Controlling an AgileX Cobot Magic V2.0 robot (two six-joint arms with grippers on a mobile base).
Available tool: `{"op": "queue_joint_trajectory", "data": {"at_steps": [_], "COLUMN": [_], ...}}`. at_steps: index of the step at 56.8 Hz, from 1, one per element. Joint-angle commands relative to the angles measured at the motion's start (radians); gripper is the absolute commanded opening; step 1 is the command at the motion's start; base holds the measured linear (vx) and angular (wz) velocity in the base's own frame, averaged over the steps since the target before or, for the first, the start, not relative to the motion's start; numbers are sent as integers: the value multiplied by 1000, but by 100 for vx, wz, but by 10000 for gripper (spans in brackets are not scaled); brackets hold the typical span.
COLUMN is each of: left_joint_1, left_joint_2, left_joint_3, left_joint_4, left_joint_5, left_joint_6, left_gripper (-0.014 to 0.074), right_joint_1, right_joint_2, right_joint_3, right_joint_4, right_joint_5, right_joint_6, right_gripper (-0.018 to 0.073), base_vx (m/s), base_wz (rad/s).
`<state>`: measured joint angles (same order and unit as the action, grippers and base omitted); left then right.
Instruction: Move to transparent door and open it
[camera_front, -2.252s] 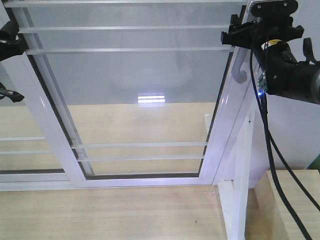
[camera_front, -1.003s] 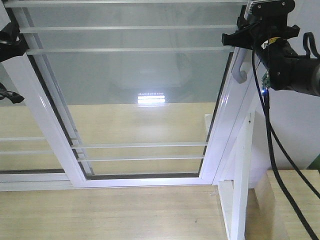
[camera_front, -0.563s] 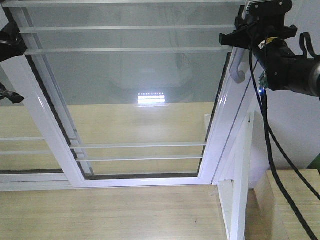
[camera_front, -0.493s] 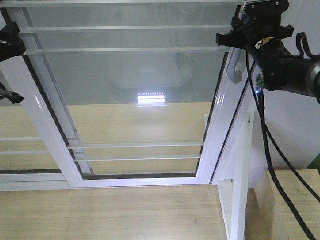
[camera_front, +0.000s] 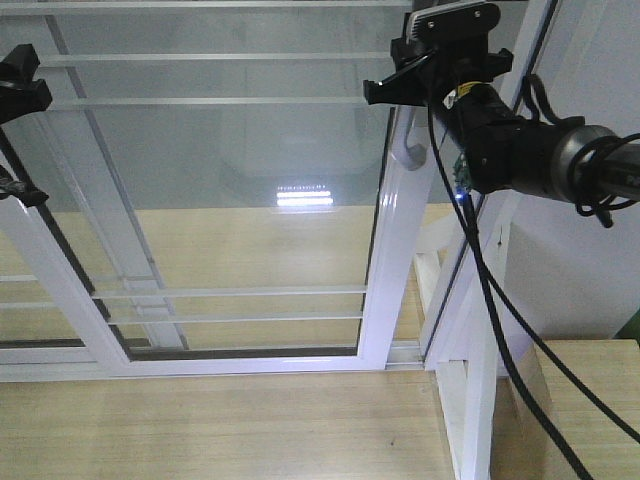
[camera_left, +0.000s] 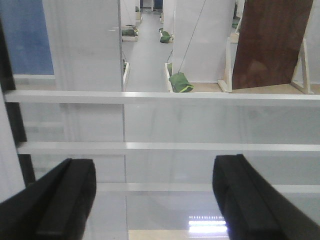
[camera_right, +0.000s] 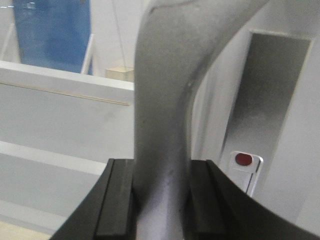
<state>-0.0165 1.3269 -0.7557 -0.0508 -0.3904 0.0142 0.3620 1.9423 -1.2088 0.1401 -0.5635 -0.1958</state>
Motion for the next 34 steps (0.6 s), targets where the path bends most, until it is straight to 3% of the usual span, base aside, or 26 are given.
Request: {"op": "queue_joint_trajectory", "data": {"at_steps": [1, 18, 34], "left_joint_1": [-5, -5, -5], "left_joint_2": [-25, -25, -25], "left_joint_3": [-34, -34, -34], "left_joint_4": [-7, -7, -7], "left_joint_5": [-84, -83, -73], "left_joint_6": [-5, -5, -5], "left_gripper": [585, 585, 585], "right_joint_1": [78, 185, 197], "right_joint_2": [-85, -85, -86], "right_joint_3": [-2, -2, -2], "right_joint_4": [-112, -128, -133], "right_joint_5": [-47, -47, -39], "right_joint_6": [-18, -21, -21], "right_gripper": [-9, -9, -9], "base_vx": [0, 0, 0], "base_wz": [0, 1, 0]}}
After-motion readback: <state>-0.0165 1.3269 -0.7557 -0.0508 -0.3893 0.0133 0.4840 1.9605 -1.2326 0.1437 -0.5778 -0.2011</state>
